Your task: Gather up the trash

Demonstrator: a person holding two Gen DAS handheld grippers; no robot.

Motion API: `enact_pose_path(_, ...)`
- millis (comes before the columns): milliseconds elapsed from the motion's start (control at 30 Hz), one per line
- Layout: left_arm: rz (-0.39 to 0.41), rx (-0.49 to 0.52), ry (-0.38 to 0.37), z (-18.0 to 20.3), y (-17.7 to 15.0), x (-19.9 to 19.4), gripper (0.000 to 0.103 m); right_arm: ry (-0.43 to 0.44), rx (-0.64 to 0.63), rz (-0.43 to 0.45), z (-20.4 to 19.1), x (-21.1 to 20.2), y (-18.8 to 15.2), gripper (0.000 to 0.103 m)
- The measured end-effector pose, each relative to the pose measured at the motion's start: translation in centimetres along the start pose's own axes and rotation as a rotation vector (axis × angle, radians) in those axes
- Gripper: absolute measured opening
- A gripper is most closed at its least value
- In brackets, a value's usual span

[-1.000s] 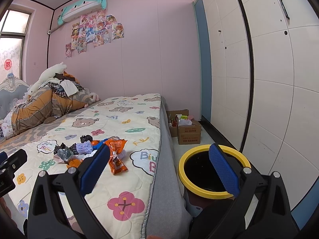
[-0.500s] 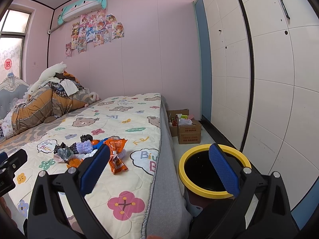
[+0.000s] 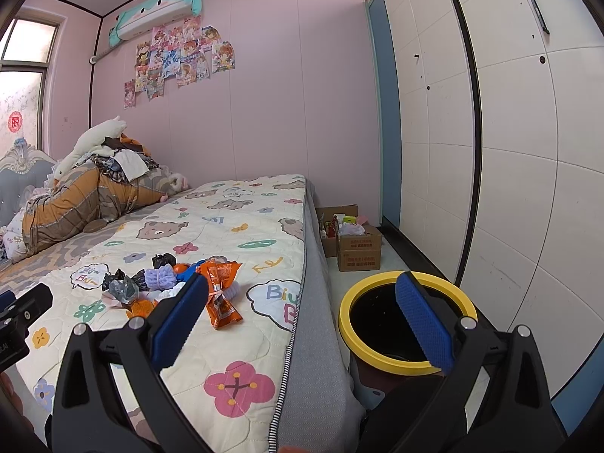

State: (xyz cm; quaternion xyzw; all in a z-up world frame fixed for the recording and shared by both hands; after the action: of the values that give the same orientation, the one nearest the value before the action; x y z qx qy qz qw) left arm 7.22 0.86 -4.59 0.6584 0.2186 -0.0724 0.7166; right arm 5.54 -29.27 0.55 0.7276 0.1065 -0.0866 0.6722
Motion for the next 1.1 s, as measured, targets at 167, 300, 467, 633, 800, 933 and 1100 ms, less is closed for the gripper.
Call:
enact_pose_path(167,-0.010,-0.007,0.007,-0.2,0.1,0.3,0.095,-0.003,0.006,-0.009,-0.5,0.8,-1.1,0.095)
enact_pose_path(300,-0.027,-0.017,0.008,-0.5,0.2,1.1,0.095,0.002,0.010,-0.023,-0.6,1.4,-1.1,0.095)
enact_pose_path(467,-0.046,-0.033,0.016,-1.2,0.3,2.4,0.095,0.021,-0.007,-0.040,-0.8,2.2,-0.4,0.095)
enact_pose_path(633,-0.087,-0.048,0.009,-2.5,0.6,4.7,0.095,0.071,-0.025,-0.084,-1.4,4.1,0.0,0.095)
enact_pose_path(800,-0.158,-0.084,0.002,-4.7,0.7,8.1,0.095,0.183,-0.067,-0.172,-3.2,7.8,-0.7,0.095)
enact_pose_path(933,-0.198,-0.112,0.024,-6.9,0.8,11.1,0.095,0.267,-0.070,-0.244,-4.5,11.5,-1.6,0.095)
enact_pose_path(1100,-0.230,-0.110,0.059,-8.3,0.2,14.1,0.095,0.282,-0.143,-0.288,-6.2,15.9,-2.3,0.095)
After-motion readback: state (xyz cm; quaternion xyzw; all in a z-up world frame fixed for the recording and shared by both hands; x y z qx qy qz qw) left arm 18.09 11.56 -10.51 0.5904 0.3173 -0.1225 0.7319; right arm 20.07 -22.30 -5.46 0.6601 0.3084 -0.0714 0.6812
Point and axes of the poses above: each gripper's, at about its wrist camera, not at the fingertips, and x roughly the way its jaws point, z to its right, y to its top, the point moved 8 cm from there along x, roughly the way its jaws point, and after that the axes turned 10 degrees about y, right-handed, at the moved point
